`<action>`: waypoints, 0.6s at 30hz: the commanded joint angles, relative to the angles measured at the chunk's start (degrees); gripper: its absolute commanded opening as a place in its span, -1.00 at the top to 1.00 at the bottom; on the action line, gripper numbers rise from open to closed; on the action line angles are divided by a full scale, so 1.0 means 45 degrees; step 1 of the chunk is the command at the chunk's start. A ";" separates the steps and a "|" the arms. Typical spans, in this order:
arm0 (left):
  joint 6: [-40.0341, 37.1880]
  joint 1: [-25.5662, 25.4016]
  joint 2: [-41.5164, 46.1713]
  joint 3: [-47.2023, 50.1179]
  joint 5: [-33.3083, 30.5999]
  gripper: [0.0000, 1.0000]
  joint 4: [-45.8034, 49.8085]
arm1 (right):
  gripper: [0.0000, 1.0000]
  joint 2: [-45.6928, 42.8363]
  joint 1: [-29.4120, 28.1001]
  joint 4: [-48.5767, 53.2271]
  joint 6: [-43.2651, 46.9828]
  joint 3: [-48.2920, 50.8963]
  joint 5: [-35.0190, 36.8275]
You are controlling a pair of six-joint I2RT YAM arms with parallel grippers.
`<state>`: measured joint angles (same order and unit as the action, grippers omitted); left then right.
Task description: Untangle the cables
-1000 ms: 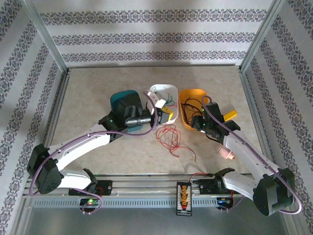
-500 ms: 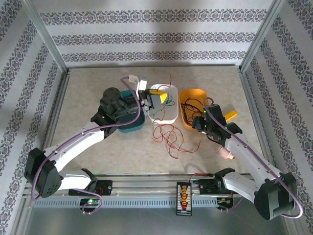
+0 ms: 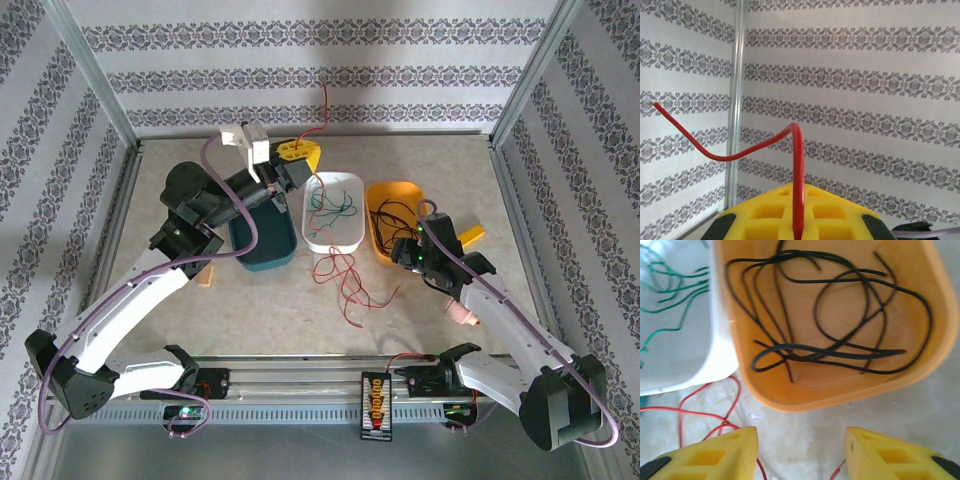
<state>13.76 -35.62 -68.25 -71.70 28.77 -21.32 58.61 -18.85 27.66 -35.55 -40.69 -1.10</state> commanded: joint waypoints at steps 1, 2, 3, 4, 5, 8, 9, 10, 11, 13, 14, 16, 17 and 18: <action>-0.0590 0.0044 -0.0176 -0.0626 -0.0004 1.00 0.0520 | 0.03 -0.0289 -0.0102 -0.1304 0.0896 0.0169 -0.2612; -0.0525 0.0043 -0.0207 -0.0609 0.0046 1.00 0.0483 | 0.03 -0.0292 -0.0297 -0.1631 0.1210 0.0212 -0.3677; -0.0480 0.0043 -0.0242 -0.0556 0.0061 1.00 0.0442 | 0.03 -0.0295 -0.0537 -0.1809 0.1468 0.0215 -0.4362; -0.0461 0.0040 -0.0268 -0.0547 0.0052 1.00 0.0456 | 0.03 -0.0248 -0.0911 -0.1849 0.1775 0.0196 -0.4986; -0.0445 0.0044 -0.0284 -0.0495 0.0052 1.00 0.0451 | 0.02 -0.0167 -0.1336 -0.1843 0.2098 0.0156 -0.5522; -0.0363 0.0037 -0.0334 -0.0425 0.0076 1.00 0.0395 | 0.01 0.0379 -0.2514 -0.1783 0.2576 0.0057 -0.6342; -0.0345 0.0044 -0.0323 -0.0401 0.0090 1.00 0.0368 | 0.01 0.0616 -0.2817 -0.1860 0.2641 0.0042 -0.6431; -0.0324 0.0048 -0.0322 -0.0395 0.0074 1.00 0.0368 | 0.01 0.0902 -0.3137 -0.1948 0.2712 -0.0009 -0.6309; -0.0289 0.0042 -0.0346 -0.0409 0.0071 1.00 0.0364 | 0.01 0.1212 -0.3396 -0.2012 0.2764 -0.0076 -0.6019; -0.0246 0.0043 -0.0366 -0.0399 0.0090 1.00 0.0353 | 0.01 0.1832 -0.3700 -0.2300 0.2942 -0.0275 -0.5594; -0.0235 0.0037 -0.0391 -0.0404 0.0109 1.00 0.0354 | 0.02 0.2196 -0.3800 -0.2474 0.3016 -0.0427 -0.5358; -0.0206 0.0044 -0.0382 -0.0433 0.0146 1.00 0.0363 | 0.02 0.2906 -0.3884 -0.2887 0.3154 -0.0741 -0.5316; -0.0189 0.0044 -0.0399 -0.0472 0.0149 1.00 0.0397 | 0.03 0.3342 -0.3908 -0.3090 0.3226 -0.0935 -0.5357; -0.0186 0.0033 -0.0403 -0.0508 0.0172 1.00 0.0420 | 0.05 0.3786 -0.3962 -0.3281 0.3261 -0.1142 -0.5441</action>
<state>12.82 -35.62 -69.93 -72.62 28.86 -19.62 72.36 -35.90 17.54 -23.44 -42.30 -25.32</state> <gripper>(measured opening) 0.054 0.483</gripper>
